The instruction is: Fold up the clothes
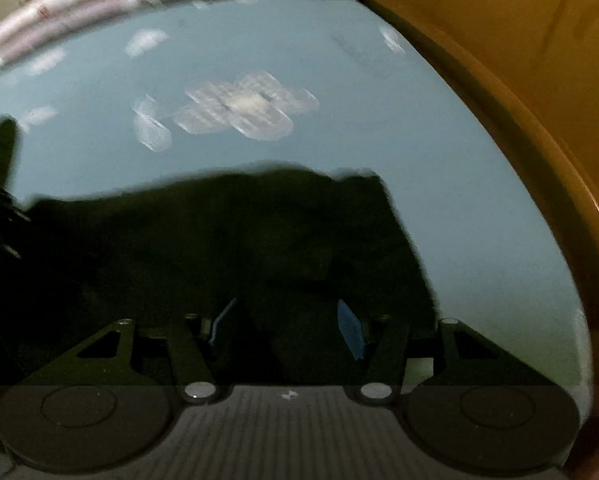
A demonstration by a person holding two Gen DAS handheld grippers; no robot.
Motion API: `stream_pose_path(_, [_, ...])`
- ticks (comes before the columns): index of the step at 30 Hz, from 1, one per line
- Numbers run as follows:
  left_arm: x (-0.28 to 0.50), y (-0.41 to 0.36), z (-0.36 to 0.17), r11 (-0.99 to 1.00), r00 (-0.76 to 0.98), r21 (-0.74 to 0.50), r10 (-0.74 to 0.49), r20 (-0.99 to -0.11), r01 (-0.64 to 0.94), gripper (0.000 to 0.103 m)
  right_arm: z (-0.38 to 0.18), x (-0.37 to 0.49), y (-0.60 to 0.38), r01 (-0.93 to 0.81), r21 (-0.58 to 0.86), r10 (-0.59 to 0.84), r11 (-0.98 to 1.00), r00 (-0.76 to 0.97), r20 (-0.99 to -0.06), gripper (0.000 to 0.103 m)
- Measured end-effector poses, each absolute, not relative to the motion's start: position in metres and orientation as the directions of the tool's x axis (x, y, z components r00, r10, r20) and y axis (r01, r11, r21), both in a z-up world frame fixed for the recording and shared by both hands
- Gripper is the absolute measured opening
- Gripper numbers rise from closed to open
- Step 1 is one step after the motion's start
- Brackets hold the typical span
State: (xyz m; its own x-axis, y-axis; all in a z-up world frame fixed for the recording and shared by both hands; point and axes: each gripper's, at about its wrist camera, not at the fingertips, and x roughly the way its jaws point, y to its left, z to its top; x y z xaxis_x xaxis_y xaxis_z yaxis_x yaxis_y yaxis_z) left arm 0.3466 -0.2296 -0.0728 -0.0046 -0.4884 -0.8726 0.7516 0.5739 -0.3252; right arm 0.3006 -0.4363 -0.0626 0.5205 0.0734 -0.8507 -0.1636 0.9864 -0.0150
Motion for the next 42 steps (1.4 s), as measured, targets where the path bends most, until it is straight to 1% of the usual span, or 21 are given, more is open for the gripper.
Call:
stream_pose_path(2, [0.352,-0.221,-0.074,0.593,-0.008,-0.340,-0.490,-0.872,0.730,0.033,-0.066,0.299,-0.446,-0.164,-0.008,0.078,0.987,0.517,-0.853,0.055])
stream_pose_path(4, [0.353,-0.218,-0.070,0.614,0.004,-0.322,-0.469,-0.883,0.721,0.034,-0.063,0.299,-0.446,-0.174,-0.006,0.086,0.985,0.512,-0.855,0.056])
stream_pose_path(6, [0.350,-0.215,-0.062,0.647,0.028,-0.305,-0.451,-0.892,0.699,0.033,-0.057,0.300,-0.440,-0.188,-0.017,0.083,0.982,0.508,-0.857,0.059])
stream_pose_path(7, [0.349,-0.214,-0.057,0.664,0.040,-0.297,-0.443,-0.896,0.687,0.035,-0.051,0.299,-0.436,-0.195,-0.011,0.092,0.981,0.510,-0.855,0.059])
stream_pose_path(9, [0.343,-0.207,-0.046,0.693,0.079,-0.302,-0.459,-0.885,0.654,0.038,-0.039,0.298,-0.428,-0.219,0.032,0.144,0.975,0.521,-0.841,0.060])
stream_pose_path(10, [0.339,-0.202,-0.040,0.706,0.100,-0.305,-0.470,-0.877,0.639,0.041,-0.035,0.298,-0.420,-0.243,0.043,0.168,0.969,0.523,-0.836,0.061])
stream_pose_path(12, [0.332,-0.185,-0.029,0.729,0.153,-0.319,-0.500,-0.852,0.606,0.043,-0.031,0.296,-0.402,-0.303,0.050,0.209,0.952,0.521,-0.828,0.063])
stream_pose_path(14, [0.327,-0.164,-0.026,0.764,0.202,-0.333,-0.510,-0.836,0.553,0.043,-0.030,0.290,-0.374,-0.370,0.026,0.231,0.928,0.520,-0.823,0.063])
stream_pose_path(17, [0.318,-0.120,-0.024,0.825,0.263,-0.330,-0.481,-0.836,0.460,0.043,-0.032,0.279,-0.329,-0.421,0.047,0.276,0.906,0.503,-0.819,0.063])
stream_pose_path(20, [0.309,-0.069,-0.025,0.866,0.288,-0.329,-0.447,-0.847,0.377,0.044,-0.030,0.265,-0.279,-0.431,0.093,0.322,0.897,0.496,-0.806,0.063])
stream_pose_path(22, [0.301,-0.041,-0.026,0.882,0.319,-0.298,-0.419,-0.850,0.366,0.047,-0.025,0.257,-0.245,-0.447,0.118,0.357,0.887,0.500,-0.789,0.063])
stream_pose_path(23, [0.297,-0.027,-0.027,0.889,0.333,-0.284,-0.406,-0.851,0.359,0.047,-0.027,0.252,-0.232,-0.444,0.115,0.353,0.889,0.502,-0.789,0.065])
stream_pose_path(26, [0.280,0.003,-0.035,0.887,0.362,-0.302,-0.425,-0.829,0.349,0.048,-0.030,0.237,-0.196,-0.435,0.105,0.341,0.894,0.510,-0.790,0.066])
stream_pose_path(29, [0.263,0.022,-0.044,0.878,0.386,-0.318,-0.449,-0.805,0.359,0.049,-0.033,0.222,-0.172,-0.431,0.007,0.274,0.902,0.562,-0.780,0.066])
stream_pose_path(30, [0.259,0.027,-0.048,0.873,0.386,-0.329,-0.460,-0.799,0.359,0.049,-0.033,0.219,-0.165,-0.430,-0.018,0.262,0.903,0.582,-0.770,0.067])
stream_pose_path(31, [0.256,0.031,-0.052,0.868,0.385,-0.341,-0.471,-0.794,0.360,0.049,-0.033,0.216,-0.158,-0.428,-0.041,0.251,0.903,0.601,-0.759,0.069])
stream_pose_path(33, [0.253,0.039,-0.060,0.856,0.371,-0.364,-0.494,-0.786,0.368,0.050,-0.038,0.218,-0.145,-0.451,-0.061,0.259,0.890,0.613,-0.746,0.070])
stream_pose_path(36, [0.252,0.043,-0.066,0.849,0.374,-0.365,-0.504,-0.779,0.384,0.052,-0.049,0.218,-0.126,-0.505,-0.103,0.298,0.857,0.647,-0.702,0.070])
stream_pose_path(38, [0.253,0.044,-0.068,0.847,0.383,-0.356,-0.504,-0.774,0.395,0.052,-0.057,0.213,-0.119,-0.545,-0.104,0.343,0.832,0.652,-0.677,0.070])
stream_pose_path(42, [0.254,0.045,-0.072,0.843,0.399,-0.337,-0.504,-0.766,0.418,0.053,-0.075,0.202,-0.107,-0.646,-0.110,0.423,0.756,0.609,-0.671,0.070])
